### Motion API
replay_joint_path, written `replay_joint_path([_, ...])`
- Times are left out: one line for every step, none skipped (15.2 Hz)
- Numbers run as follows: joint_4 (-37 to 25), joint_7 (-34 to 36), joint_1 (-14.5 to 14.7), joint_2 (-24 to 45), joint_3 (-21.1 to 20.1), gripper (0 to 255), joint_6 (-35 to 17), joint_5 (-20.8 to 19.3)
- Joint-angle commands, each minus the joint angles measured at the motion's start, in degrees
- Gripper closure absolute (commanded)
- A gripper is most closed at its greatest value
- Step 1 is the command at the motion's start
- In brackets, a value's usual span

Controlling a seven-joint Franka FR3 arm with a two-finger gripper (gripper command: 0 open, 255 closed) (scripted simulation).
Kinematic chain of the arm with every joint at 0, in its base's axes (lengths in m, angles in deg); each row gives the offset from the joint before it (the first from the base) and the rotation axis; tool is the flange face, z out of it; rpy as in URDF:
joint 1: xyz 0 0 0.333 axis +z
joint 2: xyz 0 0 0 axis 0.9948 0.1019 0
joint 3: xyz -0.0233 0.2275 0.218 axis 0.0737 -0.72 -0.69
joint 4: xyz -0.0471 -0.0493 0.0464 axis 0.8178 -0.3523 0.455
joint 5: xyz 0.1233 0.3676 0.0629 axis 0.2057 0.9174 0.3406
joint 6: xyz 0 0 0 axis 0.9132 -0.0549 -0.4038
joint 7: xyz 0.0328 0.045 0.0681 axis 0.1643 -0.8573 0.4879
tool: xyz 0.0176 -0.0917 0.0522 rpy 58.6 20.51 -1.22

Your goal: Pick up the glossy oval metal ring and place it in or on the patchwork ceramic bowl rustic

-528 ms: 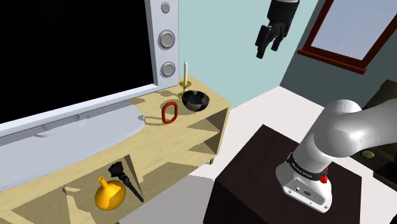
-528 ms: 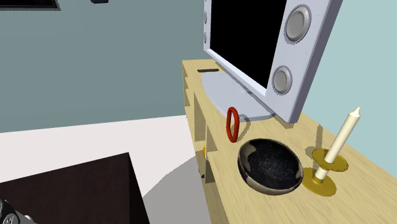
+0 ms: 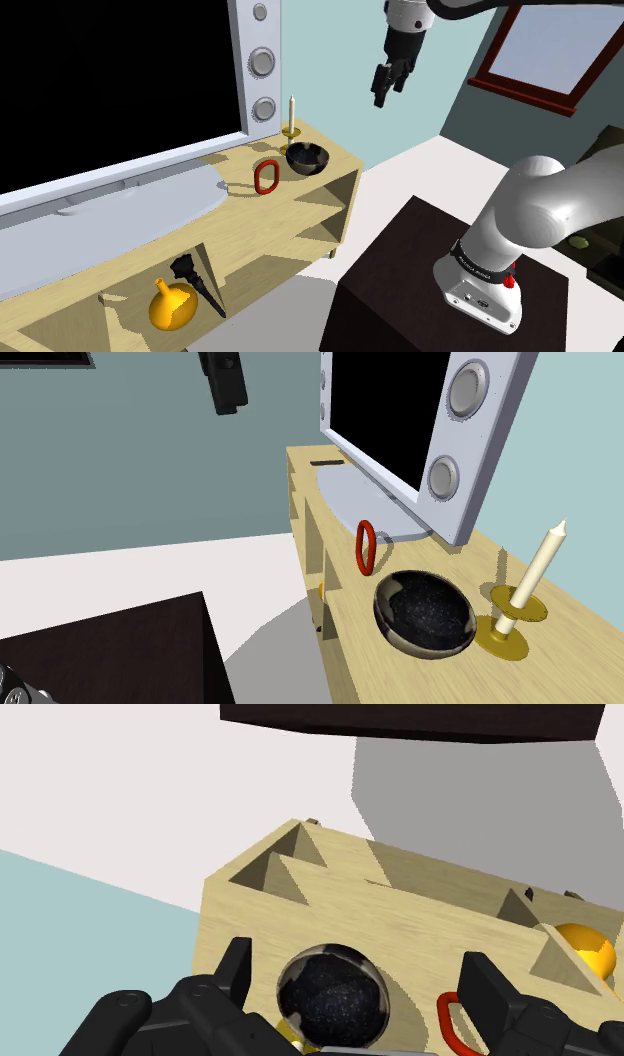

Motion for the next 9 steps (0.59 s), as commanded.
replay_joint_path([0.5,-0.9,0.6,3.1,-0.5,0,-4.0,-0.9])
replay_joint_path([0.7,-1.4,0.8,4.7,-0.8,0,-5.9,-1.3])
replay_joint_path([0.8,-1.8,1.0,6.3,-1.1,0,-7.7,-1.8])
replay_joint_path([0.8,-2.2,1.2,8.0,-1.3,0,-9.5,-2.4])
replay_joint_path([0.7,-2.6,1.4,9.7,-1.6,0,-11.3,-2.9])
replay_joint_path([0.6,-2.9,1.6,11.4,-1.9,0,-13.1,-3.5])
replay_joint_path([0.5,-3.2,1.7,13.2,-2.3,0,-14.8,-4.2])
replay_joint_path([0.2,-3.4,1.9,15.0,-2.6,0,-16.4,-4.9])
replay_joint_path([-0.1,-3.7,2.0,16.8,-2.9,0,-18.1,-5.6])
